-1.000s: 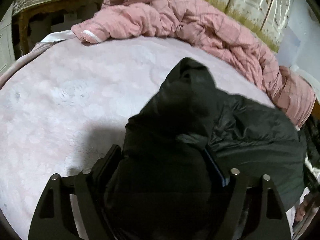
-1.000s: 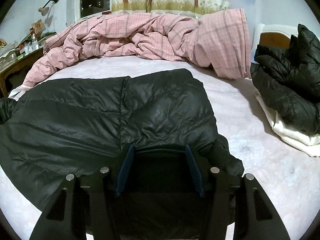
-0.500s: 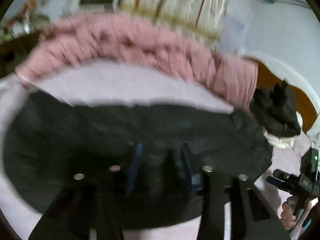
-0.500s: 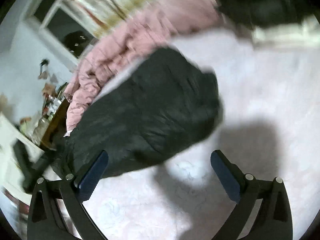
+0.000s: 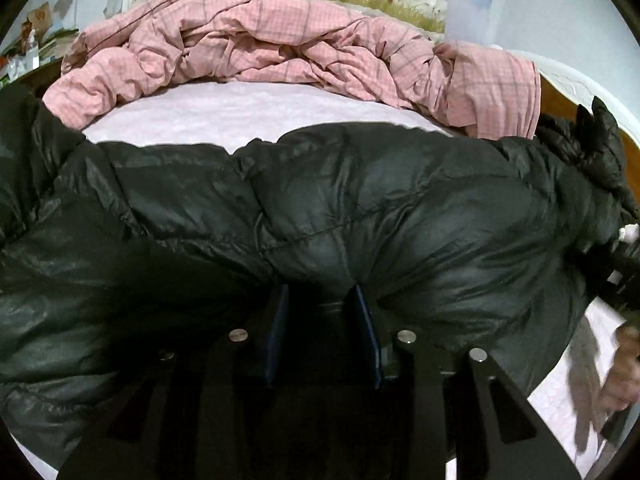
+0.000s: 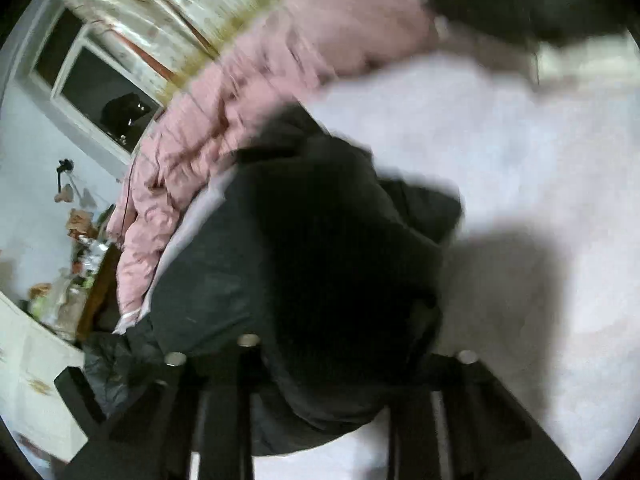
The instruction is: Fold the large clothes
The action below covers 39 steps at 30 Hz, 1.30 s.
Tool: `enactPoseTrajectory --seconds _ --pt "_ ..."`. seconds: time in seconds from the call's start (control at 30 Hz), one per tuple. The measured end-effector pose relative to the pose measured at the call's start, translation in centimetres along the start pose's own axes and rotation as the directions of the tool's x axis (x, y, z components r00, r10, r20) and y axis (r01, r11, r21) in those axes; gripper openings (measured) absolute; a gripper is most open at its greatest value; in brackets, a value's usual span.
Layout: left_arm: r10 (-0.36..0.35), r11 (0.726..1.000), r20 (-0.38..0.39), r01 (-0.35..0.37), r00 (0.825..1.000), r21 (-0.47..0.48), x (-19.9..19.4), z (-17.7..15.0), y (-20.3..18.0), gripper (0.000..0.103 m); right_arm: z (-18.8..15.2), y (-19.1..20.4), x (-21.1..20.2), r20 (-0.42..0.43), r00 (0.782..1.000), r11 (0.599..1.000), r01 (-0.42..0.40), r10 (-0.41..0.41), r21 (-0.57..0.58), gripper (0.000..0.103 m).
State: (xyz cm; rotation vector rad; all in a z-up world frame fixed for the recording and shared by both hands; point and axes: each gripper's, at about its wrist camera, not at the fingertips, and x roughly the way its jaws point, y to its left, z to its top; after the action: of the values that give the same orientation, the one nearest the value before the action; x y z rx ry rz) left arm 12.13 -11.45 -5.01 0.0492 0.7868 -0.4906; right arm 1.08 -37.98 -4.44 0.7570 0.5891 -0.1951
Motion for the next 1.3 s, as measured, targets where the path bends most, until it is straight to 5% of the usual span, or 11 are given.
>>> enactPoseTrajectory --seconds 0.1,0.23,0.33,0.43,0.53,0.6,0.67,0.77,0.97,1.1,1.3 --pt "0.006 0.999 0.063 -0.003 0.998 -0.041 -2.7 0.3 1.0 0.032 -0.2 8.6 -4.0 0.183 0.980 0.958 0.120 -0.073 -0.260 0.021" --pt "0.087 0.995 0.270 -0.070 0.959 -0.069 -11.6 0.8 2.9 0.045 -4.1 21.1 -6.1 0.372 0.924 0.779 0.298 -0.090 -0.551 0.021" --pt "0.259 0.965 0.334 -0.224 0.906 -0.141 -17.7 2.2 6.6 0.049 -7.0 27.6 -5.6 0.368 0.929 0.718 0.272 -0.024 -0.640 0.022" --pt "0.328 0.931 0.397 -0.220 0.857 -0.293 -22.3 1.8 12.3 0.051 -10.2 32.5 -4.4 0.250 0.966 0.702 0.128 0.073 -0.701 0.022" --pt "0.288 0.930 0.357 -0.170 0.889 -0.325 -22.7 1.2 16.8 0.052 -13.2 35.7 -1.8 0.102 0.987 0.698 -0.015 0.125 -0.716 0.021" --pt "0.347 0.906 0.316 -0.229 0.883 -0.354 -22.1 0.7 18.5 0.051 -15.0 37.0 1.2 -0.017 0.994 0.730 -0.094 0.112 -0.677 0.021" --pt "0.377 0.890 0.286 -0.260 0.881 -0.375 -21.5 0.5 19.6 0.051 -15.7 37.0 5.0 -0.155 0.980 0.810 -0.190 0.124 -0.554 0.022" --pt "0.334 0.894 0.267 -0.214 0.904 -0.394 -20.8 -0.2 20.7 0.051 -16.9 36.3 8.2 -0.269 0.940 0.845 -0.313 0.211 -0.434 0.022" --pt "0.327 0.891 0.232 -0.217 0.916 -0.398 -19.2 -0.4 21.1 0.051 -19.6 35.2 10.4 -0.247 0.940 0.809 -0.331 0.236 -0.486 0.022" --pt "0.247 0.901 0.235 -0.133 0.940 -0.413 -18.8 -0.3 21.4 0.051 -18.9 33.5 9.3 -0.294 0.924 0.813 -0.362 0.246 -0.456 0.024" --pt "0.303 0.896 0.245 -0.188 0.921 -0.402 -19.5 0.1 20.6 0.052 -19.4 33.3 7.1 -0.284 0.927 0.754 -0.365 0.243 -0.546 0.027"
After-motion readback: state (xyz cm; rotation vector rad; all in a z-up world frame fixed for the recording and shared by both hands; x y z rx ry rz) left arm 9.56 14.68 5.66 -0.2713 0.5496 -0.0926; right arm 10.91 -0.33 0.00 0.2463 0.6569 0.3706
